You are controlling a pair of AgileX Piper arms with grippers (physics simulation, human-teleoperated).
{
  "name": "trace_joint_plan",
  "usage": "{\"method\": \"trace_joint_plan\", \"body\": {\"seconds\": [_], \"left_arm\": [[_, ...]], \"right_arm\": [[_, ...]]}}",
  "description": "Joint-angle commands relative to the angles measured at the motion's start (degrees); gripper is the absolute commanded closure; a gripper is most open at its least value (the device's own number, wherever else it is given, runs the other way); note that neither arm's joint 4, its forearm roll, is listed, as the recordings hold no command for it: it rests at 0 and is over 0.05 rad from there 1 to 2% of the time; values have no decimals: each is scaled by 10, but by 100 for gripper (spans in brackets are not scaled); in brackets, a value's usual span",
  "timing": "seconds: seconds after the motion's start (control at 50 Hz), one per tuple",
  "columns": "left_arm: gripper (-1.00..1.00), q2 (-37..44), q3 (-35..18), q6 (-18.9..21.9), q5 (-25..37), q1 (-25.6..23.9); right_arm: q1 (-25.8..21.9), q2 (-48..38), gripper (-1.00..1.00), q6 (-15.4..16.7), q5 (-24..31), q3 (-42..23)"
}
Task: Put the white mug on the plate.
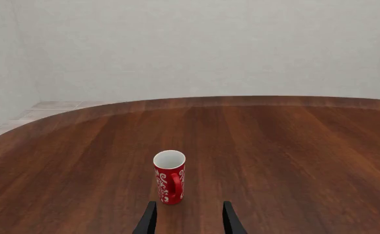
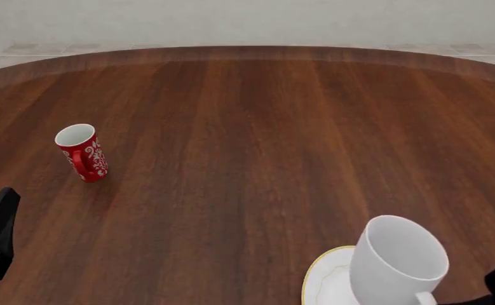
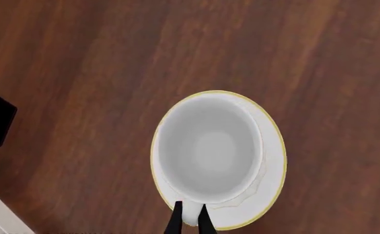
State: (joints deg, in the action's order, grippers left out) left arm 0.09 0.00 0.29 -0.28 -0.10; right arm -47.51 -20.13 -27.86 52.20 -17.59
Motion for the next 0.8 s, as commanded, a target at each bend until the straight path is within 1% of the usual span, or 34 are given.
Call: {"method": "trace_joint_plan", "body": {"seconds": [0.02, 0.1, 0.36, 0.44, 0.58, 0.74, 0.76, 0.8], "left_arm": [[-100, 0, 0, 0, 1, 1], [-100, 0, 0, 0, 1, 1], [-100, 0, 0, 0, 1, 1], [-100, 0, 0, 0, 1, 1], [-100, 0, 0, 0, 1, 1], [-100, 0, 0, 0, 1, 1], [-100, 0, 0, 0, 1, 1], [-100, 0, 0, 0, 1, 1]], "right_arm": [[-13, -18, 100, -10, -23, 5], [-20, -28, 100, -15, -36, 8], [-26, -34, 100, -24, -46, 18], [-25, -32, 100, -25, -42, 18], [-18, -13, 100, -22, -16, 14], [-11, 1, 100, -19, 2, 11], [-11, 2, -100, -20, 6, 10], [-11, 3, -100, -20, 7, 10]]}}
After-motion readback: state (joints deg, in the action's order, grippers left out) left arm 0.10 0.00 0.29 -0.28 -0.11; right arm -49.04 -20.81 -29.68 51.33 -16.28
